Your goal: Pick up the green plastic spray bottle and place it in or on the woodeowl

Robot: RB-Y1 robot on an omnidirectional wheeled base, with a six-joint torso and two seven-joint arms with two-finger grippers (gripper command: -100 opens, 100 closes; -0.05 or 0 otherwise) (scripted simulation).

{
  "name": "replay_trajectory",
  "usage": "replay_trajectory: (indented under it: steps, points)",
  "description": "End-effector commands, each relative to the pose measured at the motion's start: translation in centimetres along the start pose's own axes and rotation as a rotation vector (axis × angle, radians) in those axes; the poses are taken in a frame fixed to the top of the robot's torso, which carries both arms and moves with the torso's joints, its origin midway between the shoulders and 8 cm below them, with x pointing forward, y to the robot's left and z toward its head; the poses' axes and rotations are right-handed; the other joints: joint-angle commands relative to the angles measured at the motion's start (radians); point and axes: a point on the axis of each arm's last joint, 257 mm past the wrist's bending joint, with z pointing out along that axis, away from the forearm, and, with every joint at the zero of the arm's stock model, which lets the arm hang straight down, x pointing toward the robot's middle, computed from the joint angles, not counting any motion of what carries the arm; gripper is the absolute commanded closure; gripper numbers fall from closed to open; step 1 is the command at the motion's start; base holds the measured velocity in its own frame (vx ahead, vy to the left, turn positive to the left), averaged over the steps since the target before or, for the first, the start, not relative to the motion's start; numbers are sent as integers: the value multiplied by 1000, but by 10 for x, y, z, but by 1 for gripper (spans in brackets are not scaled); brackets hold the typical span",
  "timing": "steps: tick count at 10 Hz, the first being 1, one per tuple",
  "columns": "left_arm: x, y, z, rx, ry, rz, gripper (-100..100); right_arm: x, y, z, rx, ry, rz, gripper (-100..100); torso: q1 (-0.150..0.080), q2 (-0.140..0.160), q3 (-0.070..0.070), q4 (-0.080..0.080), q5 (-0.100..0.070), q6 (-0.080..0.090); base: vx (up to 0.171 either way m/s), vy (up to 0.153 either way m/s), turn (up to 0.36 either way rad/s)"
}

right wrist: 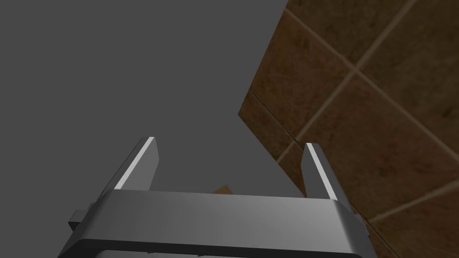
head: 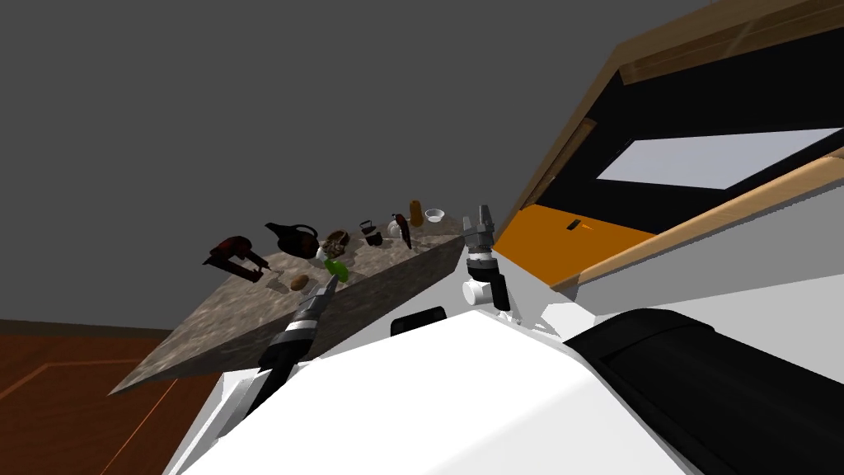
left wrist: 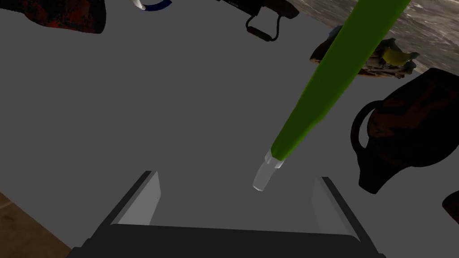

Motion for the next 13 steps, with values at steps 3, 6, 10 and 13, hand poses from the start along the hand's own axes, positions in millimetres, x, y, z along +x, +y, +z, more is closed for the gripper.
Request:
replay_trajectory:
  steps: [3,6,10,13]
  points:
    - [0,37,-5,-96,41,71,-100,0,0,0,0,0,0,0,3,1,1,0,1,0,23,-50,-62]
    - [-6,84,-15,-210,82,157,-100,0,0,0,0,0,0,0,2,0,0,0,0,0,46,-71,-118]
    - [-24,140,-31,-353,123,266,-100,0,0,0,0,0,0,0,2,0,0,0,0,0,46,-66,-114]
    - [-39,170,-41,-434,138,323,-100,0,0,0,0,0,0,0,3,0,0,0,1,0,42,-41,-94]
